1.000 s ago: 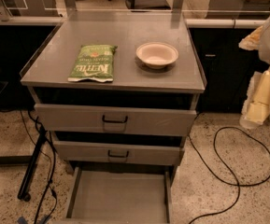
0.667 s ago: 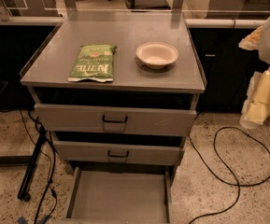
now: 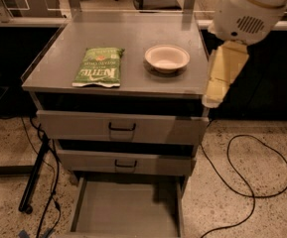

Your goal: Place green jalapeno chip bag into bottom drawer

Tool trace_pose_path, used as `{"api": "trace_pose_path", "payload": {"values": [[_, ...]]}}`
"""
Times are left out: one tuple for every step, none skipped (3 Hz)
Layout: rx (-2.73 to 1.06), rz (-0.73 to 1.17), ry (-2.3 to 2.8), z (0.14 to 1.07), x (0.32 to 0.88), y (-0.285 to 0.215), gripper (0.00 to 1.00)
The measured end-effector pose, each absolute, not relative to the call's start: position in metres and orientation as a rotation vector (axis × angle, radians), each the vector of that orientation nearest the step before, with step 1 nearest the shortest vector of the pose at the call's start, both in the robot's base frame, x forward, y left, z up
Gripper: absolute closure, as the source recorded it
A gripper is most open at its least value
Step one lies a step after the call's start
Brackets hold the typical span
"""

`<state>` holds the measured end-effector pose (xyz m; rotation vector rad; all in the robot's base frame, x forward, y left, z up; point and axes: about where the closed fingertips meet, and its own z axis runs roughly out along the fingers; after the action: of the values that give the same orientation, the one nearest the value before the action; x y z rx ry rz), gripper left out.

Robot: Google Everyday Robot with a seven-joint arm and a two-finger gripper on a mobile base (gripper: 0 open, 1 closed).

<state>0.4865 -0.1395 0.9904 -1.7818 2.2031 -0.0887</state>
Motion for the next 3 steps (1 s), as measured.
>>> {"api": "trace_pose_path", "payload": {"values": [[-1.776, -0.094, 2.187, 0.994, 0.489, -0.135, 0.0], [-1.751, -0.055, 2.181, 0.99, 0.493, -0.129, 0.0], [-1.733, 0.019, 2.15, 0.978, 0.52, -0.095, 0.0]]}}
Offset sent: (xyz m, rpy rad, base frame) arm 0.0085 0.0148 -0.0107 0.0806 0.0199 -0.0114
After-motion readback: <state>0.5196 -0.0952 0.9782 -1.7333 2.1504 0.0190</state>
